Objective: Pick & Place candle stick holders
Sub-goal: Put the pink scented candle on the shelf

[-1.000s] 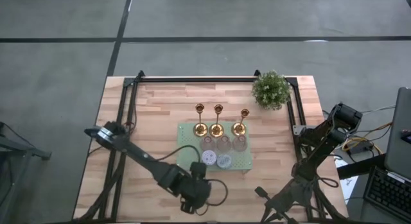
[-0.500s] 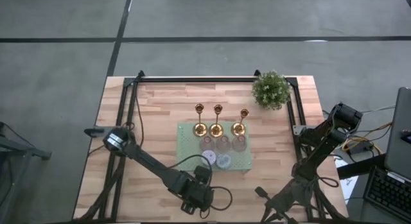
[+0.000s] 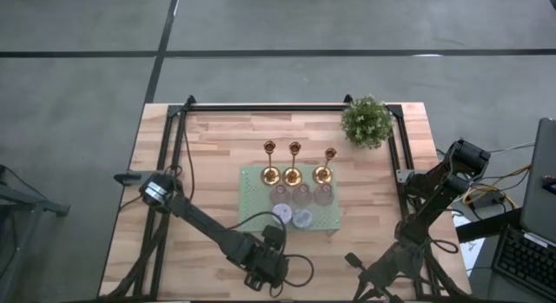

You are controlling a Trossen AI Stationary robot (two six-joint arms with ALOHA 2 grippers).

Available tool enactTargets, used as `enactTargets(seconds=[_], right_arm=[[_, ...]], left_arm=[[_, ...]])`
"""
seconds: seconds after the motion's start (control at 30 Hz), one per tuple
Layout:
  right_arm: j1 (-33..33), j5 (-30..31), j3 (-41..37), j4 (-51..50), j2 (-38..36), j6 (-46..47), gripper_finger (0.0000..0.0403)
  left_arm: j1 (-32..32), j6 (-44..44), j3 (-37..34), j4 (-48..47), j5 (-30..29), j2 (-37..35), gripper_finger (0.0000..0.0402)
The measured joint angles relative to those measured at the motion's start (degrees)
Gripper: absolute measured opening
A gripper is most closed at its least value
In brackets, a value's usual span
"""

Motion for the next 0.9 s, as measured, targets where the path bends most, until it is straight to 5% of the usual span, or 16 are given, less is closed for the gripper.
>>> enactTargets(seconds=[0.53,0.9], right_arm=[[0.26,0.00,0.00,-0.15,0.02,0.02,0.0008],[0.24,0.02,0.00,-0.16,0.02,-0.15,0.0008]], left_arm=[[-2.34,0.33,6.60,-5.14,2.33,-0.96,0.0307],[-5.24,17.01,6.25,-5.72,-1.14,-0.31,0.0307]])
